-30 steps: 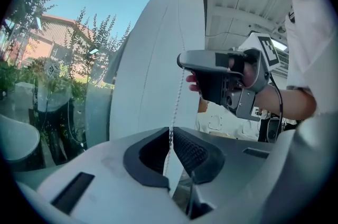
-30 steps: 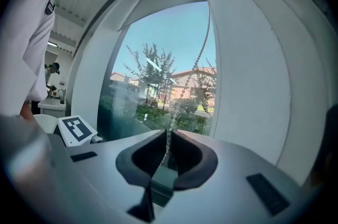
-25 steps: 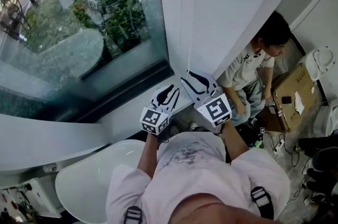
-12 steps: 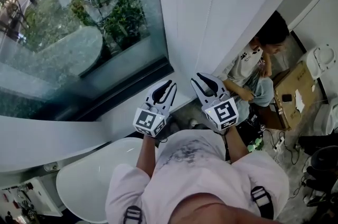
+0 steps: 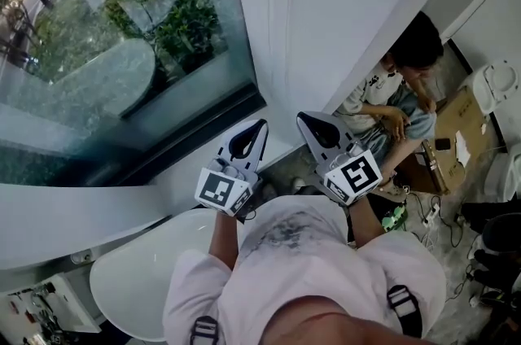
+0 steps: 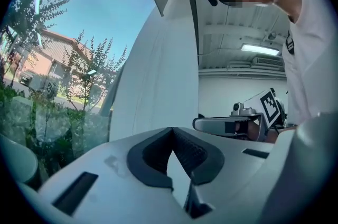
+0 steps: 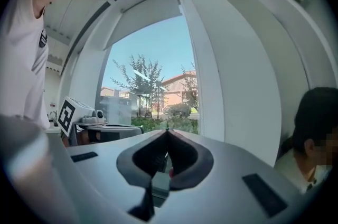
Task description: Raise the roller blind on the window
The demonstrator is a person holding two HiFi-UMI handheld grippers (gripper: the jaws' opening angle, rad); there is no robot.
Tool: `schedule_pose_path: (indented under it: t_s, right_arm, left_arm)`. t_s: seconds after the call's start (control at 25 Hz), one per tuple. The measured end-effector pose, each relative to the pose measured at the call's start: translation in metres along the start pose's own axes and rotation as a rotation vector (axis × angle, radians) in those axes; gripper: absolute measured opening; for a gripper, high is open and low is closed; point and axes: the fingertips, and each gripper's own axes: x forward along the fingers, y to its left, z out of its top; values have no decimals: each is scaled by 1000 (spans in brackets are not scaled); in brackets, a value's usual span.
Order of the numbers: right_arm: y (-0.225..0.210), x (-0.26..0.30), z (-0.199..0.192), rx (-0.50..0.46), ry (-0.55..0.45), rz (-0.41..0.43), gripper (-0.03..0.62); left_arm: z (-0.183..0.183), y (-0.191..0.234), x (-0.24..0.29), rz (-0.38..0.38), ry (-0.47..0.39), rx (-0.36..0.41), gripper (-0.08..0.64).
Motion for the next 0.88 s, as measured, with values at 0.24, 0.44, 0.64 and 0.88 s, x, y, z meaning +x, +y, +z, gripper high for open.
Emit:
schedule_pose_path:
  t_s: [0.24, 0.44, 0.64, 0.88]
  right_arm:
    - [6, 4, -14, 8, 25, 12, 60]
    - [7, 4, -12, 1, 23, 25, 60]
    - [6, 6, -11, -2, 24, 34, 60]
    - [4, 6, -11, -7, 23, 37, 60]
  left_arm:
    - [5, -1, -3, 8, -6, 3, 5]
    - [5, 0, -1, 20, -1, 8, 6]
    - [5, 0, 2, 22, 0, 11, 6]
    - [4, 0, 5, 28, 4, 15, 5]
